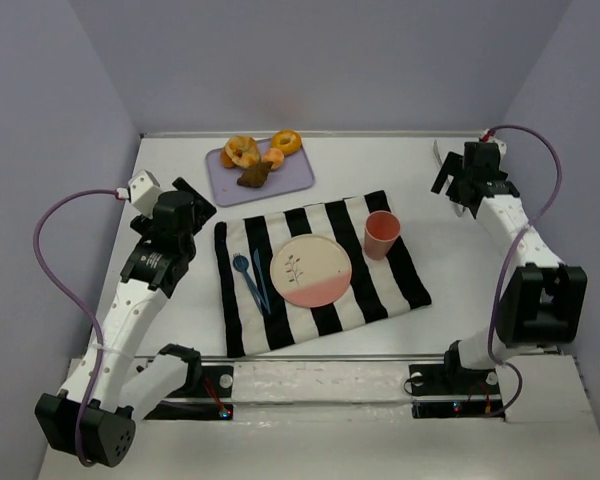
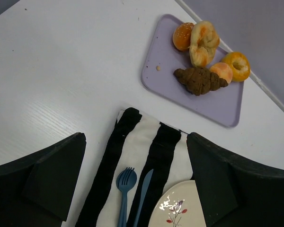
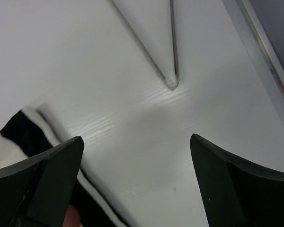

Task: Place the bread

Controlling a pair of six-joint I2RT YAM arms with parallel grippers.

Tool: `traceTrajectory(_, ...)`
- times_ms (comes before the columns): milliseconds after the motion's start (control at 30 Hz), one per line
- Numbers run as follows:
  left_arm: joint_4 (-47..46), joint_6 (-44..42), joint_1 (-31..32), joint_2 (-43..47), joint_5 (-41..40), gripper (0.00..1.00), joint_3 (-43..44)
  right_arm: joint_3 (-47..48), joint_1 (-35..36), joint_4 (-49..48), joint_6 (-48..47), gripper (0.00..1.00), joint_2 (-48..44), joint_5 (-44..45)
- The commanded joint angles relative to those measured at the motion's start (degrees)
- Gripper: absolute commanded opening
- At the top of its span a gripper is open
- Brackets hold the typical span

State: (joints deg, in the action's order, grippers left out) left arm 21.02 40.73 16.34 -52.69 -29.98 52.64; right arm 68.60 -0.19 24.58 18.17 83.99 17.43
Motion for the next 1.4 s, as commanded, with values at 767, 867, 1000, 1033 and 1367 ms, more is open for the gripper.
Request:
traceTrajectory(767,-5.99,-2.67,-9.57,-4.18,5.46,0.99,0.71,36.78,-13.09,9.08,-20.2,1.0,44.85,-13.65)
traceTrajectory(867,-6.16,-3.02,-9.92,-4.35,5.8,0.99,0.71,39.59,-13.09,9.17,-18.97,1.0,48.18,-13.56)
traceTrajectory(1000,-6.43,-3.47,-10.18,-4.35,6.42,0.99,0.62,45.21,-13.09,9.52,-18.35,1.0,53.29,-16.19)
traceTrajectory(1033,-6.43,-3.46,-10.19,-4.35,6.34,0.99,0.62,46.35,-13.09,9.7,-18.44,1.0,54.26,-16.55)
traceTrajectory(1367,-5.63,-1.53,-10.8,-4.36,5.63,0.99,1.15,53.57,-13.09,13.04,-21.25,0.58,57.26,-22.17)
